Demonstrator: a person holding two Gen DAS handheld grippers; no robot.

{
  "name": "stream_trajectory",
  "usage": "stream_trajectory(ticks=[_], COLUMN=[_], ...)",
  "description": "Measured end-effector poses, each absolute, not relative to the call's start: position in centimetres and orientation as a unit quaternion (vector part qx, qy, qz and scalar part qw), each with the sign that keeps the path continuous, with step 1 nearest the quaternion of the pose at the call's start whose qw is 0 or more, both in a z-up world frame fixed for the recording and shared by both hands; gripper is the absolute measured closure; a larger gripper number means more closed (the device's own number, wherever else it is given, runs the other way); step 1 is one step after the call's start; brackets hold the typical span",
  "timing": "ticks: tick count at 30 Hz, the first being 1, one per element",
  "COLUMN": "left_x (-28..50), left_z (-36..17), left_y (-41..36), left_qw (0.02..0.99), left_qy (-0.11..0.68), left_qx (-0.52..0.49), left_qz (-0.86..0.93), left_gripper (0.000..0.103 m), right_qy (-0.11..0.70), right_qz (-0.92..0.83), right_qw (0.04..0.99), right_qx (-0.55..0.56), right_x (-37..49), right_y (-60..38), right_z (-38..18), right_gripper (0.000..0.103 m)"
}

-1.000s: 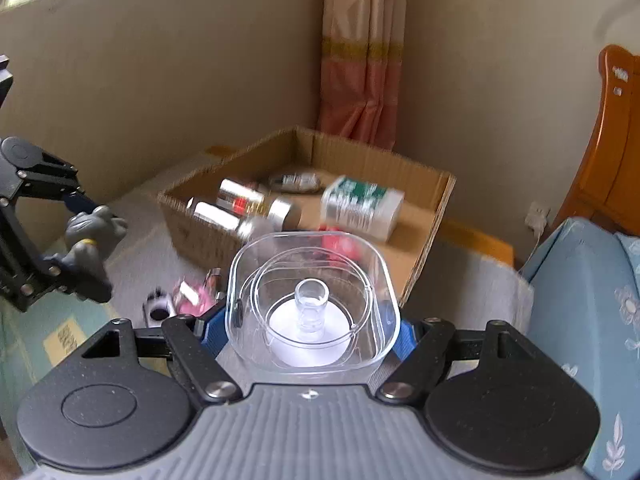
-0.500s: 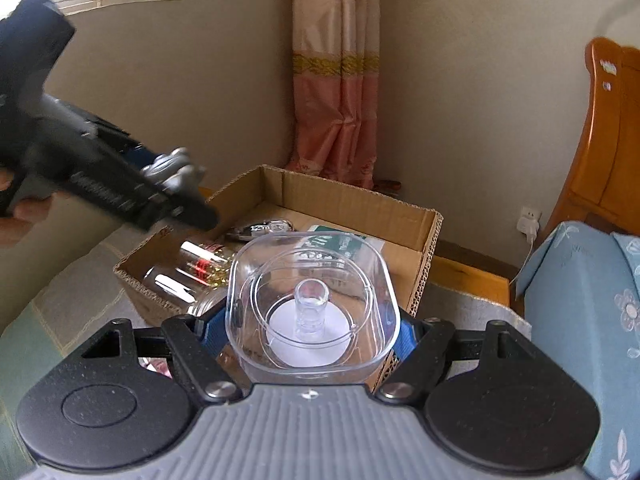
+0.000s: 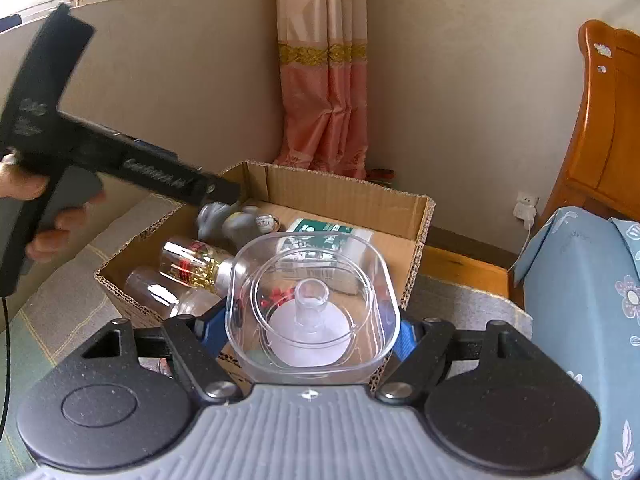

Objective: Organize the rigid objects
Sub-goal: 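Carry the clear container and grey figure into the box and open both tools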

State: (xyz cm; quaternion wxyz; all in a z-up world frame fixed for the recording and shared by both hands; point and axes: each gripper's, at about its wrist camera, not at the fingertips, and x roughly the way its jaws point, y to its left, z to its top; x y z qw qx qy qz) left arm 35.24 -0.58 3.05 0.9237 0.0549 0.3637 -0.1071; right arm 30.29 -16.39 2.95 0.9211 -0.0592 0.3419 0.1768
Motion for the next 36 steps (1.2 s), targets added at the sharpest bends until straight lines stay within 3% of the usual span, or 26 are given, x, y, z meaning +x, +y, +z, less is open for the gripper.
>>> stream_trajectory(ticks=[18,19,21,36], left_x=[25.9,25.7,25.4,23.4], left_z=[3.7,3.7,3.8,3.7], left_y=[1.4,1.5,1.7,1.5], left_qw=[0.900,0.900,0.901,0.900], left_qy=[0.401,0.399,0.399,0.401], left_qx=[0.118,0.116,0.111,0.111], left_qz=[-0.126,-0.128,-0.129,-0.129], left_gripper=[0.006,0.006,0.006,0.006], right_qy=[0.375,0.375,0.370,0.360], right_qz=[0.136,0.134,0.128,0.113], right_qw=[0.916,0.917,0.919,0.925], right_qx=[-0.028,-0.029,-0.034,-0.050], right_x=[35.1,35.1,34.8,30.2], right_y=[-16.6,-16.6,-16.4,-15.4], right_z=[2.7,2.7,2.8,4.8], right_gripper=[0.021,0.019,0.000,0.000])
